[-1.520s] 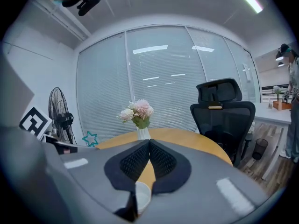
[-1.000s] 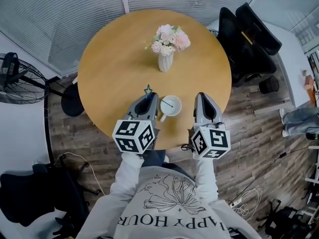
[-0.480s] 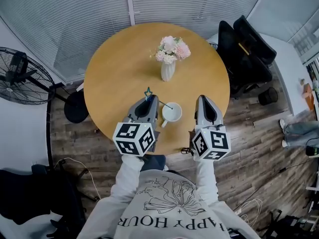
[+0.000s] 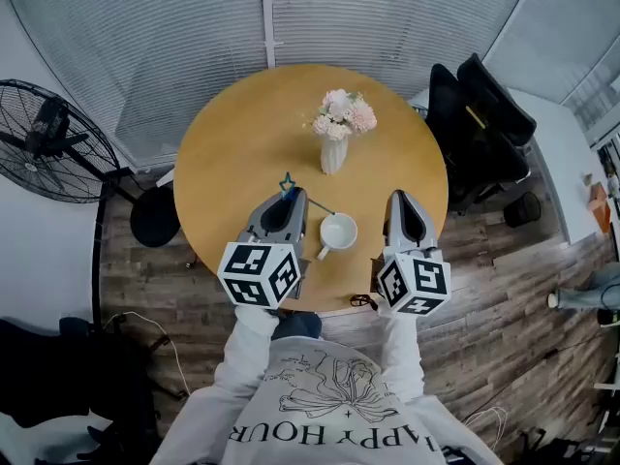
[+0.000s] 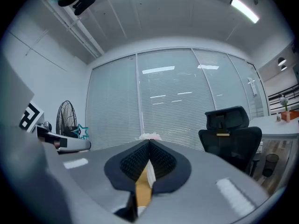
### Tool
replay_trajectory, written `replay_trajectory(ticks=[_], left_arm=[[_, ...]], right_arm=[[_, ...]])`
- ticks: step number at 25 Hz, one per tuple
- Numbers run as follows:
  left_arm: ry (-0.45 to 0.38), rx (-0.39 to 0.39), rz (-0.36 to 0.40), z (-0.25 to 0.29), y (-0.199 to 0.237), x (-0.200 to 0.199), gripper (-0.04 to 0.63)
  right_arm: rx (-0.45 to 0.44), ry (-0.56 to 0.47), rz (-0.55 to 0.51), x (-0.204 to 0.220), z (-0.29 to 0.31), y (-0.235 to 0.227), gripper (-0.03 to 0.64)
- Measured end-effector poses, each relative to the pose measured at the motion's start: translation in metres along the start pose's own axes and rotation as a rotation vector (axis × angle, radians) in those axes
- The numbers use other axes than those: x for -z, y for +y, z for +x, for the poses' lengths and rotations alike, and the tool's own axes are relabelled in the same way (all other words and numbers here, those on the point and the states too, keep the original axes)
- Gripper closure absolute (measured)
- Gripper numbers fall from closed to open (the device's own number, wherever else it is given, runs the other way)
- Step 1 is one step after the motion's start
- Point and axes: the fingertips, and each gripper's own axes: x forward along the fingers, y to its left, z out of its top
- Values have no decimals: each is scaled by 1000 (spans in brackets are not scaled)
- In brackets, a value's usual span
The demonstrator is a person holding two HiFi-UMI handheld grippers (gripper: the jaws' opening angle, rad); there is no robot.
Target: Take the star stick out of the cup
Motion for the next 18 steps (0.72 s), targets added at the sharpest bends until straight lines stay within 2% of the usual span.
replay_trajectory(ticks=[18], left_arm=[[-63,-30,37,-17,11,-32,574]], right_arm=[[-24,-37,-25,-20,8,14,606]])
